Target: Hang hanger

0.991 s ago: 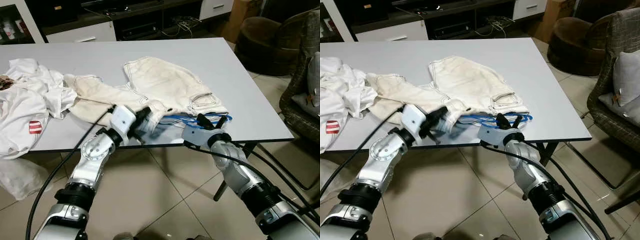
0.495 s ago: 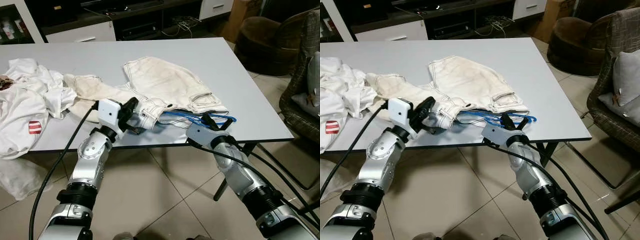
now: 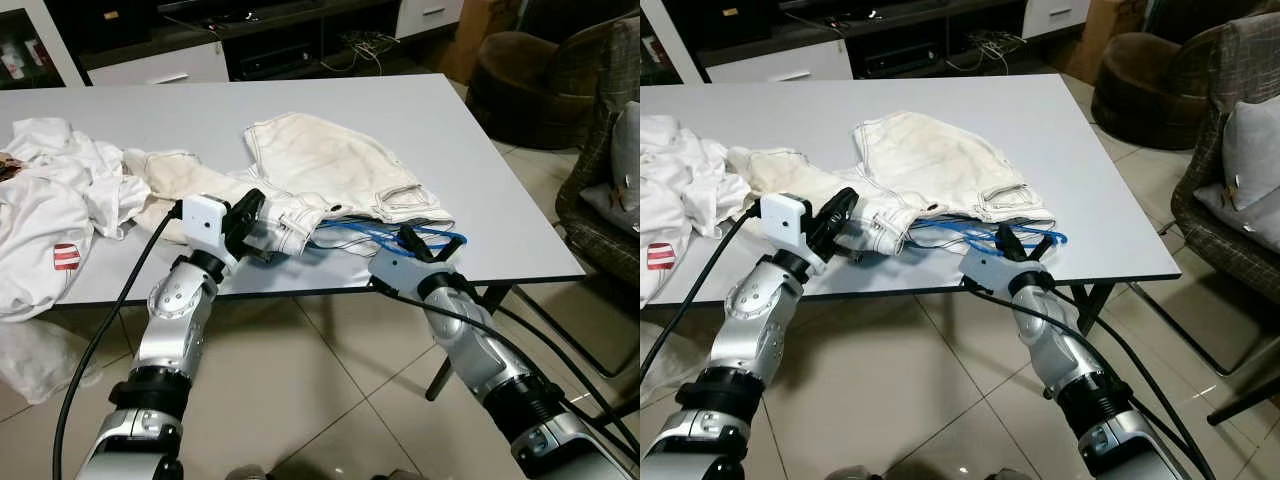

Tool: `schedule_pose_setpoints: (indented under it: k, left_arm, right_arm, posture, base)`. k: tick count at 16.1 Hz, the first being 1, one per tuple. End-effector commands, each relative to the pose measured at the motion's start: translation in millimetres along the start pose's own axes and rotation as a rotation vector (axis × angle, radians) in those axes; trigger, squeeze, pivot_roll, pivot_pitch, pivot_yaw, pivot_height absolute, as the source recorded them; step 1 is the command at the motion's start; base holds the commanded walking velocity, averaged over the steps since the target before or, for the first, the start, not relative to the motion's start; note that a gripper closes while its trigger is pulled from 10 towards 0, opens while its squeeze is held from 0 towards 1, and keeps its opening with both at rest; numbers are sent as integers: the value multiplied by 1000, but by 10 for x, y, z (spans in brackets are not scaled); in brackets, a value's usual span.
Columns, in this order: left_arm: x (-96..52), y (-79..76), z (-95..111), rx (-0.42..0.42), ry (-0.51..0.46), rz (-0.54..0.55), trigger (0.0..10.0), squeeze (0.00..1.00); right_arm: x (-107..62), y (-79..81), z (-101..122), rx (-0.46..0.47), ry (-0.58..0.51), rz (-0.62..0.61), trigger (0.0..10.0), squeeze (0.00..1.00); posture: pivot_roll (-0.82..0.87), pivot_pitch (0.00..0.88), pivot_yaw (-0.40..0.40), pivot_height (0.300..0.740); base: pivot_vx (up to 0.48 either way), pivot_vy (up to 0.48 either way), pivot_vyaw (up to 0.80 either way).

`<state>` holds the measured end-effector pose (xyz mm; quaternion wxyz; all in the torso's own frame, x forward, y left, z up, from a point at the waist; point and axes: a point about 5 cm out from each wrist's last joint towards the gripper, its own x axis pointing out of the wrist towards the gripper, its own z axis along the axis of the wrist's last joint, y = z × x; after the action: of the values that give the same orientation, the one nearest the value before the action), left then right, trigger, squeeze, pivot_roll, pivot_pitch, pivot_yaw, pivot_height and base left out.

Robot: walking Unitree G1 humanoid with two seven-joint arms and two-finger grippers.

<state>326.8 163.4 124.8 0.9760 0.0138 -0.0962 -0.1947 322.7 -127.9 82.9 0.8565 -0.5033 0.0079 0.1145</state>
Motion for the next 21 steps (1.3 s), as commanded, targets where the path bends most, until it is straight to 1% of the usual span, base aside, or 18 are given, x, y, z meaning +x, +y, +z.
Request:
schedule_pose_setpoints:
  k: [1, 2, 3, 5, 6, 8, 9, 10, 12, 14, 15, 21]
  left_arm:
    - [-52, -10, -18, -19, -6, 21, 10000, 0]
    - [-73, -54, -36, -55, -18, 53, 10000, 0]
    - [-65, -72, -32, -66, -28, 79, 10000, 0]
    - [-45, -102, -26, -75, -36, 94, 10000, 0]
    - [-39, -127, -37, -79, -33, 101, 10000, 0]
    - [-62, -148, -65, -111, -26, 140, 10000, 0]
    - [-68, -152, -71, -117, -26, 150, 10000, 0]
    - [-90, -174, -89, -124, -23, 171, 10000, 0]
    - [-122, -223, -127, -121, -8, 166, 10000, 0]
    - [-154, -254, -152, -111, 5, 152, 10000, 0]
    - [-166, -264, -154, -94, 10, 141, 10000, 0]
    - [-197, -315, -171, -88, 20, 125, 10000, 0]
  right_arm:
    - [-23, 20, 27, 27, -21, -10, 10000, 0]
    - [-34, 2, 33, 39, -34, -33, 10000, 0]
    - [-38, -12, 35, 66, -37, -50, 10000, 0]
    - [-42, -26, 25, 120, -35, -74, 10000, 0]
    - [-46, -32, 7, 174, -33, -100, 10000, 0]
    - [-66, -22, -14, 245, -36, -127, 10000, 0]
    - [-72, -17, -19, 258, -36, -132, 10000, 0]
    - [-91, 4, -19, 290, -43, -141, 10000, 0]
    - [-110, 22, -12, 320, -56, -152, 10000, 0]
    - [-124, 12, -29, 374, -58, -178, 10000, 0]
    - [-127, -1, -40, 383, -61, -187, 10000, 0]
    - [-126, -37, -77, 394, -61, -209, 10000, 0]
  posture:
    - [32, 0, 43, 740]
    - [33, 0, 42, 740]
    - [36, 0, 41, 740]
    - [36, 0, 40, 740]
    - [34, 0, 43, 740]
    - [34, 0, 44, 740]
    - [34, 0, 44, 740]
    - [35, 0, 46, 740]
    - [37, 0, 46, 740]
    - [39, 0, 46, 740]
    - [42, 0, 47, 740]
    - [43, 0, 46, 740]
  base:
    - [0, 0, 0]
    - [0, 0, 0]
    - [0, 0, 0]
    - [0, 0, 0]
    - [0, 0, 0]
    - [0, 0, 0]
    - [0, 0, 0]
    - [0, 0, 0]
    - [0, 0, 0]
    - [0, 0, 0]
    - [0, 0, 0]
    - [0, 0, 0]
